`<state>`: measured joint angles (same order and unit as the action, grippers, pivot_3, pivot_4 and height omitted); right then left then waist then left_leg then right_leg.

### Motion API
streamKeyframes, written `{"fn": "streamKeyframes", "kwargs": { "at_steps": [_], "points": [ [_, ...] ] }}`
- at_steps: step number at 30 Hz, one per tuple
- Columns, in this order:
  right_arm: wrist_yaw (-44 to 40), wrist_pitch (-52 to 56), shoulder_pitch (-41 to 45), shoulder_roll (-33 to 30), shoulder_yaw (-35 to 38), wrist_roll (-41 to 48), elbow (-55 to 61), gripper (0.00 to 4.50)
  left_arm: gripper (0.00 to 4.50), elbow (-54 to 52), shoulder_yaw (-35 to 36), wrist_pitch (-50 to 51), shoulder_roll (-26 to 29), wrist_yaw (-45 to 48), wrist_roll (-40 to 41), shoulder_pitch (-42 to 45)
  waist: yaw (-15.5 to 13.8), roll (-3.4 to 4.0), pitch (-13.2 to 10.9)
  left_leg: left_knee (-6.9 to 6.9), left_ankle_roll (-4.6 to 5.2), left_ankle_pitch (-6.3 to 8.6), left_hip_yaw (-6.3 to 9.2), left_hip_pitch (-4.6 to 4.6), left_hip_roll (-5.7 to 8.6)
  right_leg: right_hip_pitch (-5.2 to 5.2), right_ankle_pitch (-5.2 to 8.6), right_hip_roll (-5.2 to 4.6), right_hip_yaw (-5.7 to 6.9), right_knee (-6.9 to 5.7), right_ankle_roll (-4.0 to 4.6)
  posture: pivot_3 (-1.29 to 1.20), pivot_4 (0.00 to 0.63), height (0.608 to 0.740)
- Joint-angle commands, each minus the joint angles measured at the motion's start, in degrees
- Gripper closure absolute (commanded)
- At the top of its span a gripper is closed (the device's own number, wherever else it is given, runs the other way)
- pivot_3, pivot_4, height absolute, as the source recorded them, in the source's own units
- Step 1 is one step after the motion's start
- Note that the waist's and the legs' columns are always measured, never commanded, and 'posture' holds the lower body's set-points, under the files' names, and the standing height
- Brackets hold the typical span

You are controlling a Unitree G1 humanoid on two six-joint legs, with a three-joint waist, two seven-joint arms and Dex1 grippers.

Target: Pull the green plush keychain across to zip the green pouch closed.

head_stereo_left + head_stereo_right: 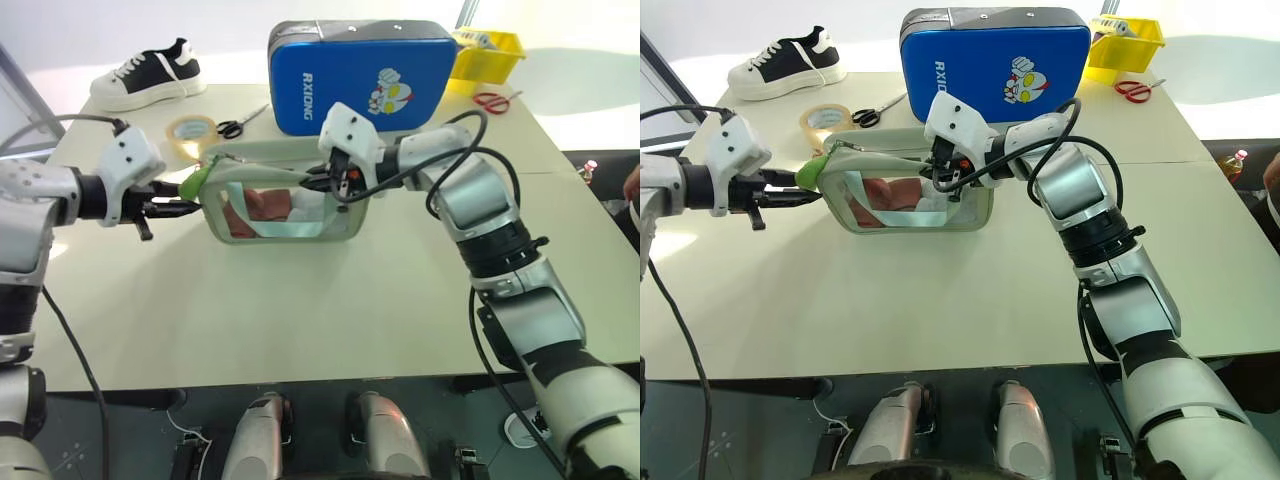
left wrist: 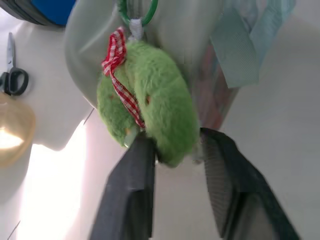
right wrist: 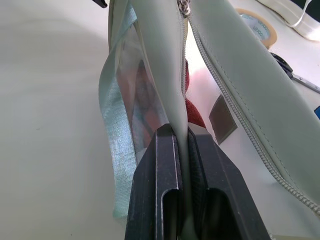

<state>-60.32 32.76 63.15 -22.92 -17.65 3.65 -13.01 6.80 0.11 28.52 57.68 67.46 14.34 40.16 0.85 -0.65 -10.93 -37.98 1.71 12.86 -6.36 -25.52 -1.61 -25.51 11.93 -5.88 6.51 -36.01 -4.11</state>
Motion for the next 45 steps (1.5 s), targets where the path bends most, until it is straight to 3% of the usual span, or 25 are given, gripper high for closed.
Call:
{"fn": "streamKeyframes", "kwargs": {
  "at_steps": [1, 3, 4, 8, 19, 25, 28, 35, 41, 45],
  "points": [
    [-0.1, -1.1, 2.0, 0.6, 0.8, 0.7, 0.6, 4.5, 1.42, 1.1, 3.6, 0.3, 1.9, 0.2, 1.2, 3.9, 0.1, 0.0, 0.0, 0.0, 0.0, 0.0, -0.01, 0.0, -0.01, 0.0, 0.0, 0.01, 0.0, 0.0, 0.0, 0.0, 0.15, 0.74],
    [0.1, -1.6, 2.2, 0.8, 0.8, 0.3, -0.2, 4.5, 0.3, 2.1, 4.1, 1.1, 3.0, 1.4, 2.0, 6.1, 0.2, 0.0, 0.0, 0.0, 0.0, 0.0, -0.02, 0.0, -0.02, -0.01, 0.0, 0.03, 0.0, -0.01, -0.01, 0.0, 0.15, 0.74],
    [0.1, -1.9, 2.4, 0.9, 0.8, 0.2, -0.7, 4.5, 0.03, 2.3, 4.2, 2.1, 3.5, 2.3, 2.7, 7.9, 0.2, 0.0, 0.0, 0.0, 0.0, 0.0, -0.03, 0.01, -0.02, -0.01, 0.0, 0.03, 0.0, 0.0, -0.01, 0.0, 0.15, 0.74],
    [0.3, -2.7, 2.6, 1.2, 0.8, 0.1, -1.9, 4.5, 0.03, 2.1, 3.8, 4.7, 2.8, 3.4, 4.8, 12.3, 0.1, 0.0, 0.0, 0.0, 0.0, 0.0, -0.03, 0.02, -0.02, 0.0, 0.0, 0.03, 0.0, 0.01, -0.02, 0.0, 0.15, 0.74],
    [0.7, -2.1, 2.3, 1.2, 1.0, 0.1, -1.1, 4.5, 0.03, 4.0, -0.8, -3.9, 3.3, 2.6, -2.6, 5.3, 0.2, 0.01, 0.0, 0.0, -0.02, -0.01, -0.06, 0.05, -0.08, 0.0, 0.0, 0.07, -0.02, -0.01, 0.0, 0.0, 0.15, 0.74],
    [0.8, -2.1, 2.2, 0.9, 0.9, 0.0, -1.2, 4.5, 0.03, 8.3, -0.7, -6.5, 0.7, 0.7, -4.1, 7.3, 0.1, 0.0, 0.0, 0.0, -0.02, -0.01, -0.06, 0.04, -0.08, -0.01, 0.01, 0.06, -0.01, 0.0, 0.01, 0.0, 0.15, 0.74],
    [0.8, -2.1, 2.4, 1.1, 0.9, 0.0, -1.3, 4.5, 0.9, 8.8, -0.3, -6.9, 0.5, 1.5, -3.8, 7.4, 0.1, 0.0, 0.0, 0.0, -0.02, -0.01, -0.06, 0.03, -0.08, -0.01, 0.0, 0.06, -0.01, -0.01, 0.01, 0.0, 0.15, 0.74],
    [0.8, -1.9, 2.3, 0.8, 1.0, 0.0, -1.0, 4.5, 4.45, 10.0, 0.1, -7.2, 0.5, 2.1, -3.4, 8.2, 0.1, 0.0, 0.0, 0.0, -0.02, -0.01, -0.06, 0.04, -0.08, -0.01, 0.0, 0.06, -0.01, -0.01, 0.0, 0.0, 0.15, 0.74],
    [0.9, -1.8, 2.2, 0.8, 0.9, 0.0, -0.8, 4.5, 4.45, 11.7, 0.6, -7.5, 0.0, 2.0, -3.3, 14.3, 0.0, 0.0, 0.0, 0.0, -0.02, -0.01, -0.06, 0.03, -0.08, -0.01, 0.0, 0.06, -0.01, 0.0, 0.0, 0.0, 0.15, 0.74],
    [1.1, -1.9, 2.2, 1.0, 0.9, 0.1, -0.8, 4.5, 4.45, 7.8, -0.8, -5.9, -3.9, 0.7, -2.6, 16.4, -0.1, 0.0, 0.0, 0.0, -0.01, -0.01, -0.06, 0.03, -0.06, 0.02, 0.0, 0.06, -0.01, 0.0, -0.01, 0.0, 0.15, 0.74]
  ]
}}
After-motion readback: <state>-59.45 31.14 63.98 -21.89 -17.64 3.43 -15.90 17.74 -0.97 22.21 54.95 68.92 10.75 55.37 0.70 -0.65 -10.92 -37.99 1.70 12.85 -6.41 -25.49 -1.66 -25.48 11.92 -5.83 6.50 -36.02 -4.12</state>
